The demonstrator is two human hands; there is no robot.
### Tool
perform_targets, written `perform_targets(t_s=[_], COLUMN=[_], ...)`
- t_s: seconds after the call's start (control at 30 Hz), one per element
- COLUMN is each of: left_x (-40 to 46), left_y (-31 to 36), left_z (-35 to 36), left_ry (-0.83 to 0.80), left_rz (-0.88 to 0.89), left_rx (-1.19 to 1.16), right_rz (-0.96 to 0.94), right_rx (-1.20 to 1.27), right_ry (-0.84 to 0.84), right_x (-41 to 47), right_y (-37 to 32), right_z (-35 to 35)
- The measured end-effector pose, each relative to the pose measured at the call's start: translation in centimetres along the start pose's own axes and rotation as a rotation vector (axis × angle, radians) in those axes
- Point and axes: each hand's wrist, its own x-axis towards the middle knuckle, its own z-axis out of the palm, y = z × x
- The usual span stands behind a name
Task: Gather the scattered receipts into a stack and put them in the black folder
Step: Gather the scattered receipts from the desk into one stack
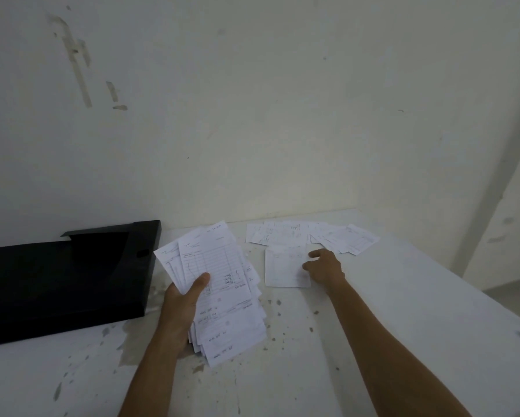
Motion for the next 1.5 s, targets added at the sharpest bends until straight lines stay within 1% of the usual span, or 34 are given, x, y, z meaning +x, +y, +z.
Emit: perform_targets(t_s=[0.07, 0.1, 0.23, 0.27, 0.43, 0.5, 0.57, 0.67, 0.73, 0.83, 0.93, 1.0, 1.1, 1.17, 1.2, 1.3, 1.43, 1.5], left_x=[0.0, 0.0, -0.1, -0.2, -0.3, -0.1, -0.1, -0.2, -0.2, -0.6, -0.4, 0.2, 1.3, 1.9, 2.3, 4.1, 5.7, 6.1], left_y=[0.0, -0.1, -0.3, -0.3, -0.3, -0.3, -0.3, 0.0, 0.2, 0.8, 1.2, 1.4, 1.2, 0.8, 0.7, -0.1, -2.0, -2.8], left_z=[0.1, 0.1, 0.1, 0.1, -0.2, -0.1, -0.1, 0.3, 1.0, 3.3, 6.0, 7.6, 9.8, 10.9, 11.3, 11.6, 11.3, 11.0], left_ry=[-0.01, -0.01, -0.008, -0.01, -0.012, -0.011, -0.013, -0.032, -0.052, -0.112, -0.189, -0.213, -0.228, -0.232, -0.226, -0.161, -0.068, -0.05], left_rz=[-0.003, -0.005, -0.017, -0.019, -0.033, -0.034, -0.04, -0.044, -0.056, -0.104, -0.146, -0.176, -0.158, -0.114, -0.099, -0.077, -0.022, 0.0], left_rx=[0.0, 0.001, -0.01, -0.013, -0.025, -0.021, -0.022, -0.05, -0.087, -0.143, -0.161, -0.152, -0.072, -0.023, -0.011, 0.005, 0.078, 0.069], right_rz=[-0.051, -0.074, -0.086, -0.097, -0.111, -0.13, -0.15, -0.275, -0.348, -0.39, -0.401, -0.388, -0.349, -0.335, -0.333, -0.346, -0.367, -0.346], right_rx=[0.025, -0.002, -0.36, -0.408, -0.353, -0.262, -0.088, 0.199, 0.327, 0.438, 0.608, 0.667, 0.656, 0.593, 0.542, 0.337, -0.073, -0.299], right_ry=[-0.004, 0.006, 0.108, 0.127, 0.18, 0.182, 0.131, 0.015, -0.109, -0.291, -0.45, -0.479, -0.476, -0.453, -0.415, -0.194, 0.133, 0.214], right_x=[0.1, 0.0, -0.9, -1.1, -0.4, -0.2, -0.2, -1.4, -3.5, -6.6, -8.2, -8.6, -8.4, -7.8, -7.2, -3.9, 3.8, 7.3], right_y=[0.4, 0.5, 0.1, 0.0, 0.1, 0.5, 0.9, 1.4, 1.4, 1.2, 1.2, 1.1, 1.1, 1.2, 1.5, 2.8, 6.2, 7.3], right_z=[-0.3, -0.3, 1.4, 1.8, 2.7, 2.5, 1.9, 0.6, -0.3, -1.3, -2.2, -2.7, -3.3, -4.0, -4.4, -5.5, -7.4, -8.4])
